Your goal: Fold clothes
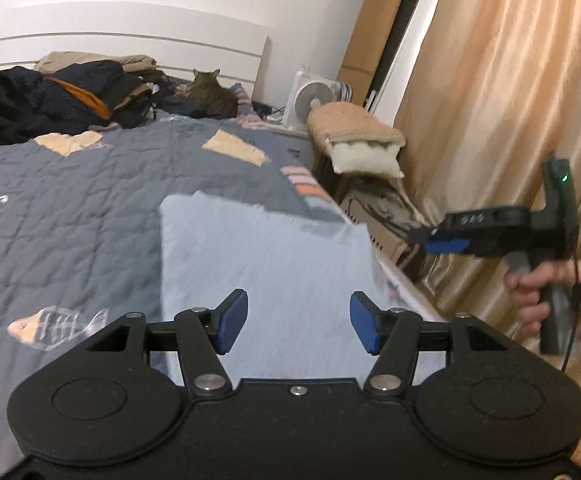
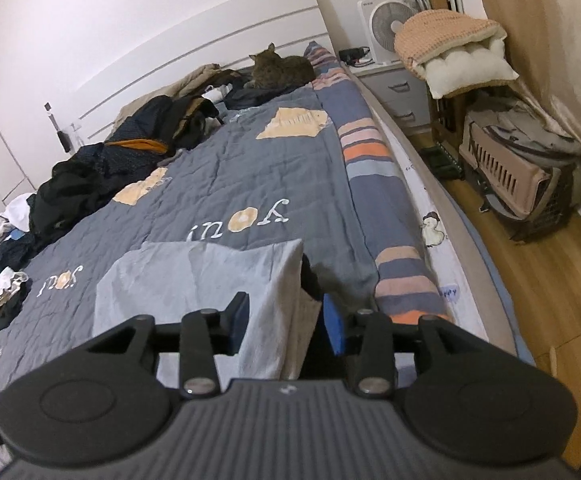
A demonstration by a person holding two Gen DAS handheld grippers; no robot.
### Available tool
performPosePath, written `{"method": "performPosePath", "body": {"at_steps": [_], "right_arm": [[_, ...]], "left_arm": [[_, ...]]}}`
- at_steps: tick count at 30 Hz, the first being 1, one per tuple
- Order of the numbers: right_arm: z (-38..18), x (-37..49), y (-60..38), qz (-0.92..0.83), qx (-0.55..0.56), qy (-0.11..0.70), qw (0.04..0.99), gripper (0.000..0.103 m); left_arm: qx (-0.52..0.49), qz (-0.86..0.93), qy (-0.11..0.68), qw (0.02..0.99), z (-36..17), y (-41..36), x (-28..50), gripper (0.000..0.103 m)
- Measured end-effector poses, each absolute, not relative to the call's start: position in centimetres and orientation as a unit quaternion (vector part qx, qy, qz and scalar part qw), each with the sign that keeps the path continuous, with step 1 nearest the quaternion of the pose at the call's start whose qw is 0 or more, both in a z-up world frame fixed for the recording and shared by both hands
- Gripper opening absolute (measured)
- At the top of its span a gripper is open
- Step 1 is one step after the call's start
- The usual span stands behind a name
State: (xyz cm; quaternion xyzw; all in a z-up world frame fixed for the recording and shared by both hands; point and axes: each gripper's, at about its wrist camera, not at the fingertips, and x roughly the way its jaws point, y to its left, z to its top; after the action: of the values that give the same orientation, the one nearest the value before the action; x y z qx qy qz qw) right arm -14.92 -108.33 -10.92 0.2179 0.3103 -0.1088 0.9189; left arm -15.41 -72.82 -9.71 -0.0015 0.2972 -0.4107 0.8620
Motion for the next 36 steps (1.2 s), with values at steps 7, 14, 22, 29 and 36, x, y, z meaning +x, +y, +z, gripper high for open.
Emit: {"method": "performPosePath", "body": {"at_steps": [7,14,22,29,36], "right_arm": [[-12.2,-10.5,-109.5,-0.099,0.221,0.324,0.915,0.040],[-13.7,-7.9,-110.0,-0.101,0.217,0.341,0.909,0.040],[-14.9,-7.1,-110.5,-0.097,0.249,0.338,0.902,0.035],[-14.8,-7.7,-111.1,-0.100,0.274,0.313,0.904,0.002],[-15.5,-7.7,-111.9,-0.113,0.285,0.320,0.896,0.003]], "left_arm": [[-0.019,-0.418,0.301,0.857,-10.6,-74.2,-13.6,0.058],[-0.027,-0.420,0.299,0.856,-11.0,-73.5,-12.9,0.059],[-0.038,-0.407,0.301,0.862,-11.0,-72.8,-12.2,0.059],[-0.042,-0.395,0.304,0.866,-11.1,-72.5,-11.6,0.059],[-0.044,-0.393,0.304,0.867,-11.1,-72.5,-11.5,0.059]]}}
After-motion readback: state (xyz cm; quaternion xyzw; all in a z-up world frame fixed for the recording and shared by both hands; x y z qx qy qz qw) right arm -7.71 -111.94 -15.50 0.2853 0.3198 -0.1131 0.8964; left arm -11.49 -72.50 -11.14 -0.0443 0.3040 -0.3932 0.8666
